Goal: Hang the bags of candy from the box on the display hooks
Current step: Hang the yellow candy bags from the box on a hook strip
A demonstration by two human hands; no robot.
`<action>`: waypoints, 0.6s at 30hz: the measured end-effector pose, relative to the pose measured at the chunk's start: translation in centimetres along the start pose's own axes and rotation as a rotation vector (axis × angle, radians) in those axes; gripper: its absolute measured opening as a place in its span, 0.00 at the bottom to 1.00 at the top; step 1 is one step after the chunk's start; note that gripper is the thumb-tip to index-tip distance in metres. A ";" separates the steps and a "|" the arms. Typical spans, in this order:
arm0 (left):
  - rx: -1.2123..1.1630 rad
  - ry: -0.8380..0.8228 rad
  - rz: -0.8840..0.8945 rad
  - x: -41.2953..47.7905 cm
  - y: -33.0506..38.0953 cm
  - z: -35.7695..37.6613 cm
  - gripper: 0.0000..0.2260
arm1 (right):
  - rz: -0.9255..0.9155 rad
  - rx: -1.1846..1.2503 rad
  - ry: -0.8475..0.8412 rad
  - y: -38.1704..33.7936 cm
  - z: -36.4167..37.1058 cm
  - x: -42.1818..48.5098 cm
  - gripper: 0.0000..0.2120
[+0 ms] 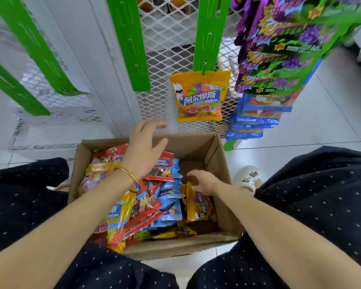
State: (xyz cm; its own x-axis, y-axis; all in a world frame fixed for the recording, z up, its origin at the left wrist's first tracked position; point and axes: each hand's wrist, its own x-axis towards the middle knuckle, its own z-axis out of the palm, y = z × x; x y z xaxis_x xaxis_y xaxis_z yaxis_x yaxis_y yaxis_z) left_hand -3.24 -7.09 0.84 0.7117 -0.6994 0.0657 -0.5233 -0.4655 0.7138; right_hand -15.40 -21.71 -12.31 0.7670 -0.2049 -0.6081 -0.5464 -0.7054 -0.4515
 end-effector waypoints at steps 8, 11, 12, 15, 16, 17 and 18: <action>-0.012 -0.072 -0.068 0.0 -2.5 0.6 0.13 | -0.025 -0.145 0.084 0.4 2.0 2.6 0.19; -0.030 -0.063 -0.080 0.1 -2.4 0.5 0.13 | -0.050 -0.180 0.049 0.8 1.8 2.6 0.16; -0.032 -0.066 -0.082 0.2 -2.2 0.6 0.13 | -0.063 -0.200 0.053 0.9 1.9 2.5 0.15; -0.014 -0.099 -0.085 0.1 -1.8 0.7 0.13 | -0.104 -0.291 0.051 1.2 1.3 2.1 0.08; -0.008 -0.114 -0.080 0.0 -1.7 0.8 0.13 | -0.116 -0.315 0.030 1.2 0.9 1.9 0.06; -0.006 -0.131 -0.073 -0.1 -1.5 0.9 0.13 | -0.124 -0.319 0.005 1.2 0.4 1.6 0.05; -0.004 -0.150 -0.067 -0.3 -1.4 0.9 0.13 | -0.124 -0.306 -0.020 1.1 -0.3 1.2 0.04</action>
State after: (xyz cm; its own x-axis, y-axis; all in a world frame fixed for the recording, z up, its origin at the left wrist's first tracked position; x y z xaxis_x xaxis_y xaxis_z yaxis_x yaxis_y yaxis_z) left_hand -3.13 -6.75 -0.83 0.6669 -0.7401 -0.0866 -0.4747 -0.5116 0.7162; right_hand -14.95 -22.94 -13.34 0.8128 -0.0939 -0.5749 -0.3208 -0.8959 -0.3073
